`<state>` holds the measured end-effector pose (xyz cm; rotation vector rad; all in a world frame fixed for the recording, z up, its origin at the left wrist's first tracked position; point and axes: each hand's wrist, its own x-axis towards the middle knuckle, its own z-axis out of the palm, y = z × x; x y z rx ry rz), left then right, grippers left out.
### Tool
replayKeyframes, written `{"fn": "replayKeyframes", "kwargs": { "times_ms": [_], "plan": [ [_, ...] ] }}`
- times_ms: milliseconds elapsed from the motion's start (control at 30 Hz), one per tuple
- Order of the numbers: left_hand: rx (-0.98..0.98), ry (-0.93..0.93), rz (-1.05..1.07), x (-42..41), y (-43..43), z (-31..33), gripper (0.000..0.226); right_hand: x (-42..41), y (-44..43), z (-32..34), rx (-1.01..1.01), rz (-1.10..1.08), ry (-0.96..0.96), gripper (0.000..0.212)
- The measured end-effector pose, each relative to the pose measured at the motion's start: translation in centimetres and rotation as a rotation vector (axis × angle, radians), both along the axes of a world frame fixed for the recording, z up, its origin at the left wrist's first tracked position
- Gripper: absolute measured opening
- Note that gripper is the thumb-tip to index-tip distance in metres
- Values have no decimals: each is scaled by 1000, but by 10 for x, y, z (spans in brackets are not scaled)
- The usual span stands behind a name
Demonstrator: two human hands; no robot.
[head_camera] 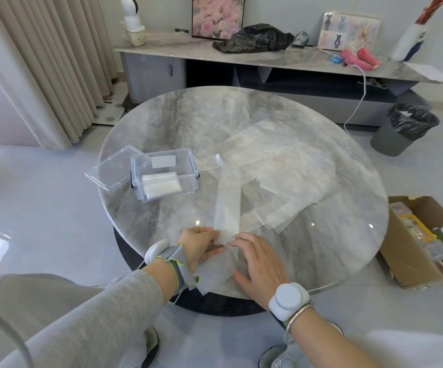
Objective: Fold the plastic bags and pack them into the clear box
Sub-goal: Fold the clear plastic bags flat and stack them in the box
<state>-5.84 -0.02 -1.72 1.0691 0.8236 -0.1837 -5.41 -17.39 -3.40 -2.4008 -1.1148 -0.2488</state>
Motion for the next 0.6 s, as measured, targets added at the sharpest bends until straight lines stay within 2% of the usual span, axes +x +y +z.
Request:
{"fn": "replayKeyframes", "kwargs": {
  "times_ms": [267,467,600],
  "plan": [
    [-111,-1,12,0,-3,7,6,2,-5,-14,37,-165,-19,79],
    [-135,12,-28,-4,-5,9,10,5,-7,-11,87,-188,1,73],
    [-73,5,-19,-3,-3,5,10,7,-8,-4,139,-144,-5,64]
  ]
}}
